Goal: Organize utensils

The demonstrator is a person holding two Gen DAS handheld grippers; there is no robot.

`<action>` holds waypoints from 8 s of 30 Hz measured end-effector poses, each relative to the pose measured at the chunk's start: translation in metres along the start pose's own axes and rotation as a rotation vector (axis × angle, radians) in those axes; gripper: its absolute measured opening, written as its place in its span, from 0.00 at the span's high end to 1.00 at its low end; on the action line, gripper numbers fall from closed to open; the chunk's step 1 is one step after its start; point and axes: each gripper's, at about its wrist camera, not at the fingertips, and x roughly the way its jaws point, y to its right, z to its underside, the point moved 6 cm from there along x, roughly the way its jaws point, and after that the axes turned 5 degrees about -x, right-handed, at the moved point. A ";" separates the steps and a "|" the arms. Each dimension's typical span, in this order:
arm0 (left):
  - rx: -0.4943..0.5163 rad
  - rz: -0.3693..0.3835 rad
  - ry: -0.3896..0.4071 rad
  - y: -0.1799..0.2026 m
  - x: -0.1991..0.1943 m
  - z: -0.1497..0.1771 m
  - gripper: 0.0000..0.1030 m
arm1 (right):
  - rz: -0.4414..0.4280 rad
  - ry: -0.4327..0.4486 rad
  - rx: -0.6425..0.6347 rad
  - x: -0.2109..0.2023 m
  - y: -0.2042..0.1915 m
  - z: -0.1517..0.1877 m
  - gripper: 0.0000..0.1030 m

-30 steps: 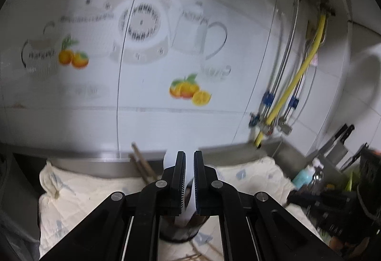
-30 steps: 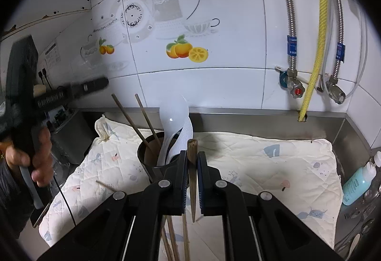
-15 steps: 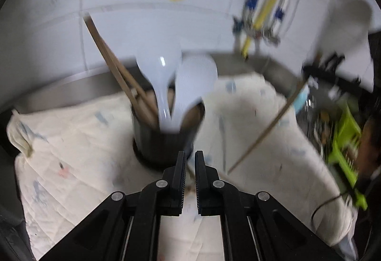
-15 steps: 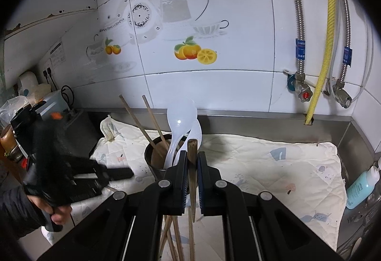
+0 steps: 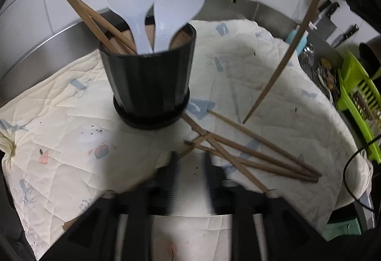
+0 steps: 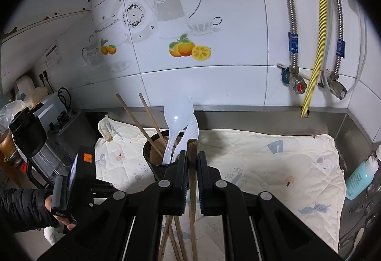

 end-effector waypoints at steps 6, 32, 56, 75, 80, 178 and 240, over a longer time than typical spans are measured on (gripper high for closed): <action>0.029 0.042 -0.004 0.000 0.009 0.001 0.57 | 0.020 -0.007 0.009 0.002 0.000 0.000 0.91; 0.339 0.019 -0.110 -0.005 0.064 -0.004 0.81 | 0.052 -0.022 0.028 0.003 -0.001 -0.004 0.91; 0.065 0.077 0.237 -0.005 -0.069 -0.041 0.95 | -0.023 0.056 -0.018 -0.012 -0.024 -0.036 0.91; -0.055 0.029 0.654 -0.026 -0.226 -0.154 0.95 | -0.017 0.109 -0.017 -0.022 -0.023 -0.055 0.91; -0.082 0.009 0.655 -0.035 -0.217 -0.161 0.95 | -0.016 0.131 -0.019 -0.026 -0.023 -0.064 0.91; -0.364 -0.120 0.306 -0.008 -0.122 0.011 0.38 | -0.095 -0.240 0.005 0.027 -0.013 0.107 0.70; -0.505 -0.029 0.055 -0.004 0.053 -0.022 0.68 | -0.009 -0.424 -0.025 0.104 0.006 0.146 0.92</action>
